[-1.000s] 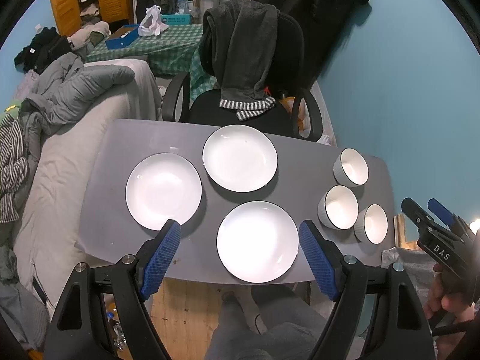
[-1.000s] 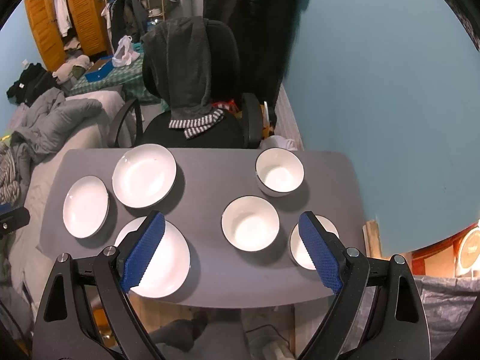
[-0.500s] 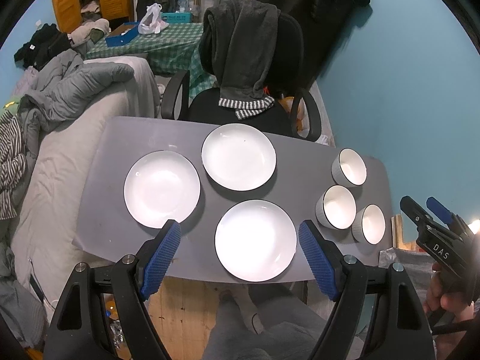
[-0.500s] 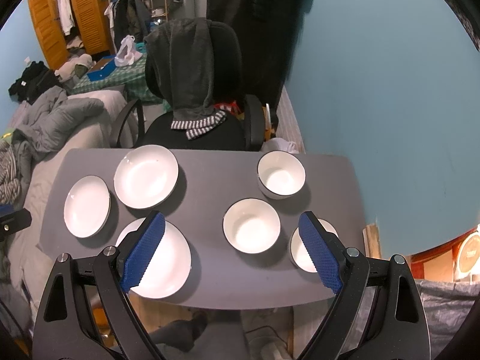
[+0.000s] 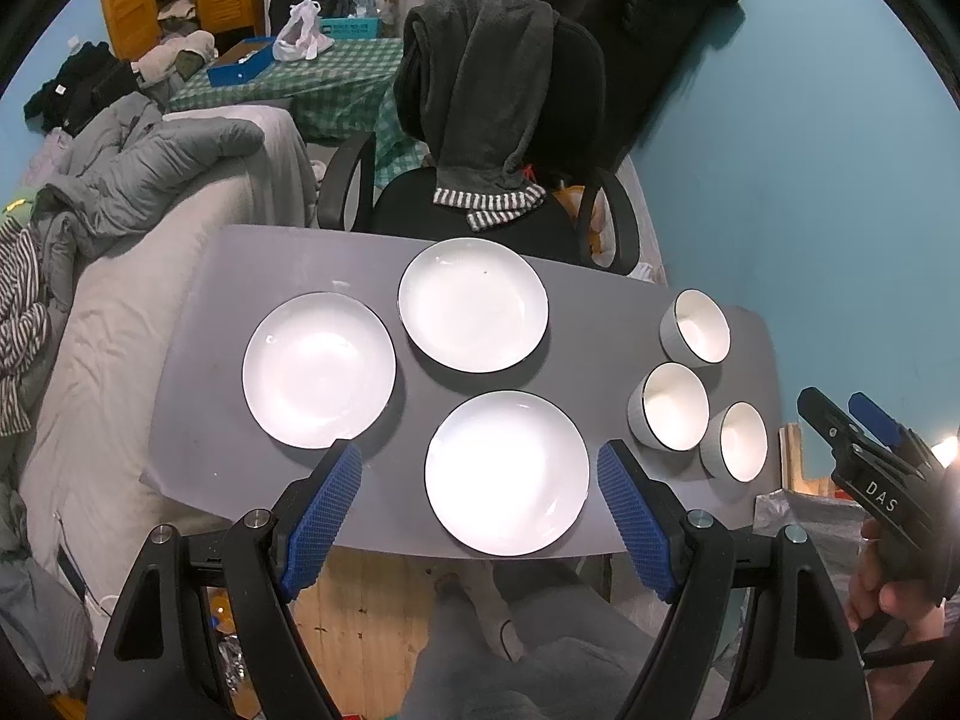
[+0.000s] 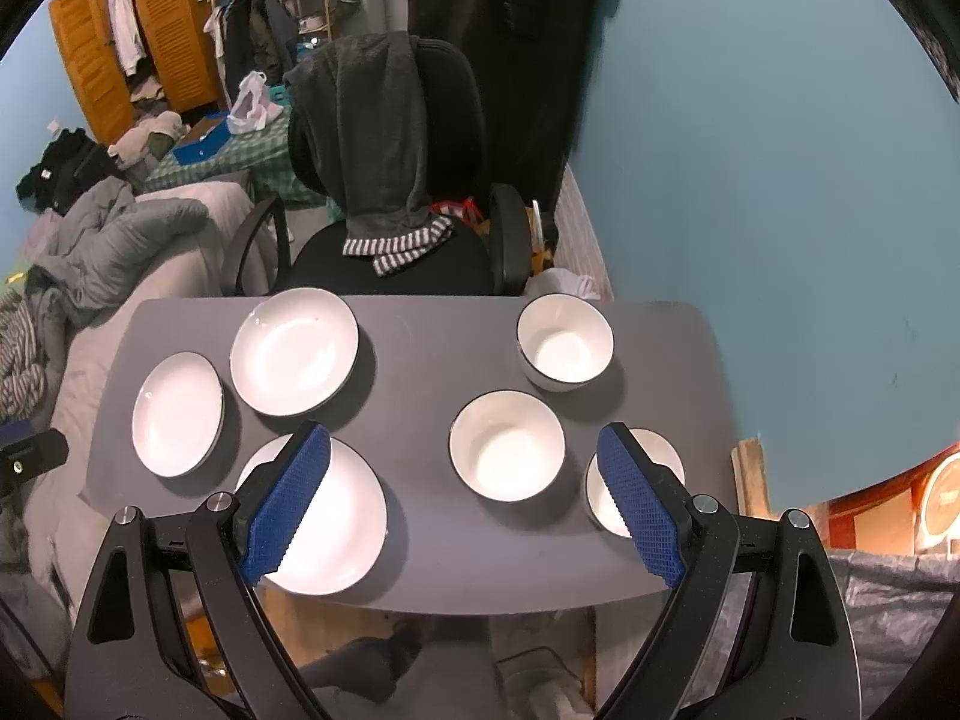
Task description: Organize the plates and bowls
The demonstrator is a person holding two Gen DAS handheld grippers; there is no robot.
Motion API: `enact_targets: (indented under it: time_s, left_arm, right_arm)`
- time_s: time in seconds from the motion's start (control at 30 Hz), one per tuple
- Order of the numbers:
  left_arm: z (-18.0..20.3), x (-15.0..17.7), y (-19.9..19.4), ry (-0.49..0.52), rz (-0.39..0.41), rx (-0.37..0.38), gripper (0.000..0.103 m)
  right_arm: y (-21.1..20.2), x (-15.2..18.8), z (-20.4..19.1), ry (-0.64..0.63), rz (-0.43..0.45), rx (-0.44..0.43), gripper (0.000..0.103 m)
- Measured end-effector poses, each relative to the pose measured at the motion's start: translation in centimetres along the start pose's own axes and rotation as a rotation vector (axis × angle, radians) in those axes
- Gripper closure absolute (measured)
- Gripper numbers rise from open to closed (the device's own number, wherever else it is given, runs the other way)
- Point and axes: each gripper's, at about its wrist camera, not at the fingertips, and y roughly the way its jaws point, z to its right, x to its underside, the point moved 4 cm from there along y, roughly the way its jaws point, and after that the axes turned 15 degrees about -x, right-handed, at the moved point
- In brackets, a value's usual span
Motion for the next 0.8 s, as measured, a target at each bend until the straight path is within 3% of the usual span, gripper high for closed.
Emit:
enact_targets:
  time_s: [0.8]
  left_arm:
    - [0.61,0.51,-0.05,0.010,-0.010,0.005,0.021]
  right_arm:
    - [-0.25,-0.15,0.79,0.001,0.008,0.027,0.014]
